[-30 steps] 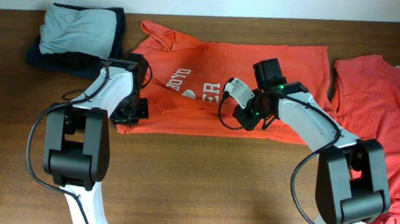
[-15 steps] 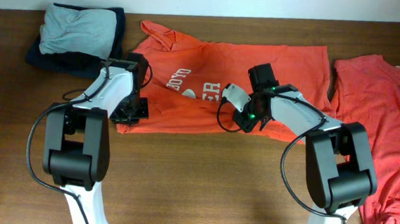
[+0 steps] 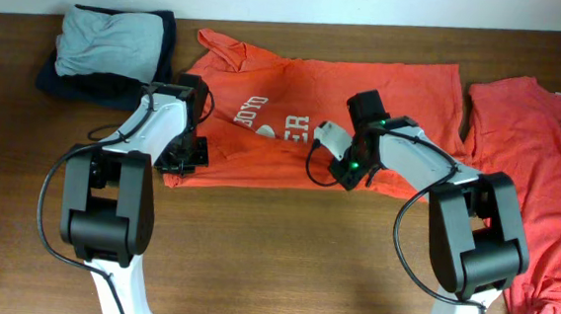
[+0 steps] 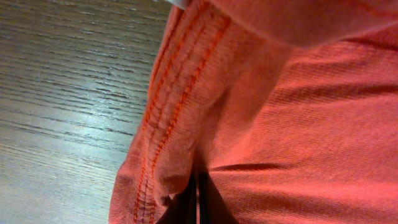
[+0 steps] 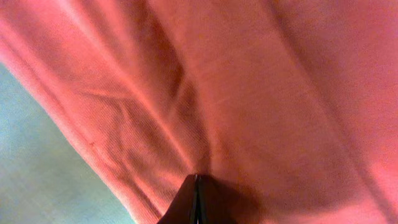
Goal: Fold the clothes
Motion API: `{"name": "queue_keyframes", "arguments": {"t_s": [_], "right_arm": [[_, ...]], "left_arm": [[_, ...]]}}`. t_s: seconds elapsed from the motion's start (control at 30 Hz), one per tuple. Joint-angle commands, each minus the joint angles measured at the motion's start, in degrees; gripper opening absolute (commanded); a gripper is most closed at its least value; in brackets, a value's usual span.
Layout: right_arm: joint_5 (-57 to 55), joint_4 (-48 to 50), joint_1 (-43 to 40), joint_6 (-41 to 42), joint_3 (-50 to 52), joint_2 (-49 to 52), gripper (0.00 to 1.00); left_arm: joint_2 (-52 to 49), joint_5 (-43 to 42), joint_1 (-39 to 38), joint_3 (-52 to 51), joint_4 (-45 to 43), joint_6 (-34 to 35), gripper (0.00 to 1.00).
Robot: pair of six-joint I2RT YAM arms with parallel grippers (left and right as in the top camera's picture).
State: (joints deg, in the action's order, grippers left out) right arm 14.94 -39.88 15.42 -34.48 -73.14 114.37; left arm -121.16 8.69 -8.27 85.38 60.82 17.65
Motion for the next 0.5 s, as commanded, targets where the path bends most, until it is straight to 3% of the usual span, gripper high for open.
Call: {"name": "queue_keyframes", "arguments": {"t_s": [0.0,0.17,0.47], "right_arm": [[3.17,-3.26,0.31,0.66,0.83,0.22,0.04],[5.03,-3.72,0.31,0.66,0.13,0.20,0.04],[5.03,-11.06,0.31,0.59,-10.82,0.11,0.04]], "left_arm": [[-0.98,2.32,0.17,-0.83,-0.57,0.76,0.05],[-0.98,4.52,0.17,-0.83,-0.55,0.76,0.05],[-0.98,4.63,0.17,-0.83,-0.55,0.76,0.05]]}}
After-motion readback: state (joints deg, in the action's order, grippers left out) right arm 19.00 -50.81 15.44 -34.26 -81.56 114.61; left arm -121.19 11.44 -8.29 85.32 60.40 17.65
